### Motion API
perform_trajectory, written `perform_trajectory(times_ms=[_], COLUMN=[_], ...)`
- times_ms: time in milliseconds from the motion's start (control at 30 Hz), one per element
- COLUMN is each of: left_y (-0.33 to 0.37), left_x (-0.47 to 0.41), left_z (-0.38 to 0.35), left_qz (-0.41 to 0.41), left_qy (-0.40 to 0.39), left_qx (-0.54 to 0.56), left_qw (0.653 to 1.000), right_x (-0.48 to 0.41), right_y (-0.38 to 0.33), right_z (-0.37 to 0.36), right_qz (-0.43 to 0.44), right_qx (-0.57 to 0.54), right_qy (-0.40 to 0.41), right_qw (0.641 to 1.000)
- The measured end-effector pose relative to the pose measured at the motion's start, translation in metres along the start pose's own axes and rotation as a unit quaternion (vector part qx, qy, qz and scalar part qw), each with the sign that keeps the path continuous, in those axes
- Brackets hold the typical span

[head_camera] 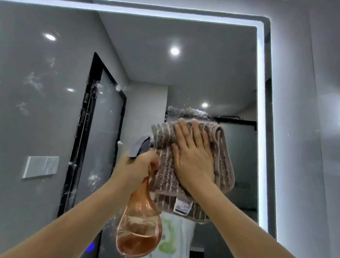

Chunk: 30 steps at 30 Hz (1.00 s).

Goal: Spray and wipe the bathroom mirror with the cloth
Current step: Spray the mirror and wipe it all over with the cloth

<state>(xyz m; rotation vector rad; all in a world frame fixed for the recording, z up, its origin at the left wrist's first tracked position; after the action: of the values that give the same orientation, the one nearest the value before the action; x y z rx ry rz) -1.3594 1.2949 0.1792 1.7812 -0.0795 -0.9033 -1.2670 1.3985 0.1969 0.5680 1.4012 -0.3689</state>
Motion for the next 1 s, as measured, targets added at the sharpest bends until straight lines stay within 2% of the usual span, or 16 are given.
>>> perform_trajectory(times_ms=[100, 300, 400, 500, 633, 733, 833, 900, 1000], left_y=[-0.001, 0.012, 0.020, 0.016, -0.003, -0.013, -0.014, -0.014, -0.012], left_x=[0.020, 0.064, 0.059, 0.052, 0.055, 0.061, 0.068, 0.069, 0.072], left_z=[-0.007, -0.030, -0.025, -0.003, 0.025, 0.035, 0.042, 0.047, 0.057], left_qz=[-0.006, -0.052, -0.055, -0.065, -0.066, -0.073, -0.075, -0.077, -0.086], left_qy=[0.027, -0.042, -0.038, 0.008, 0.033, 0.064, 0.057, 0.059, 0.068], left_qx=[0.018, 0.035, 0.018, 0.029, -0.014, -0.068, -0.065, -0.057, -0.042], left_qw=[0.999, 0.997, 0.998, 0.997, 0.997, 0.993, 0.993, 0.994, 0.993], right_x=[0.050, 0.046, 0.010, -0.021, 0.023, 0.085, 0.090, 0.063, 0.032], right_y=[0.005, 0.043, 0.042, 0.013, -0.037, -0.023, 0.001, -0.001, -0.019], right_z=[0.000, 0.011, 0.012, 0.007, -0.011, -0.008, -0.004, -0.005, -0.012], right_qz=[0.035, 0.040, -0.010, -0.082, -0.003, 0.039, 0.067, 0.049, -0.021], right_qx=[-0.011, 0.026, 0.020, 0.000, -0.036, -0.003, 0.025, 0.027, 0.020], right_qy=[-0.015, 0.033, 0.060, 0.051, -0.014, -0.039, -0.030, -0.016, 0.033], right_qw=[0.999, 0.998, 0.998, 0.995, 0.999, 0.998, 0.997, 0.998, 0.999])
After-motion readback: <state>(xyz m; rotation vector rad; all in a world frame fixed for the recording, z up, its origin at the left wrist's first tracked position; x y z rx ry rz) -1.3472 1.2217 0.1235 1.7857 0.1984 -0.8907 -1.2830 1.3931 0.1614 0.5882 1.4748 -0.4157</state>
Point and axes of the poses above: each hand's wrist, its own x-axis away from the middle knuckle, its own z-axis out of the back of the hand, y = z × x, the point moved 2 cm from there along -x, towards the middle knuckle, and after that the axes turned 8 degrees about y, right-handed, at the moved point
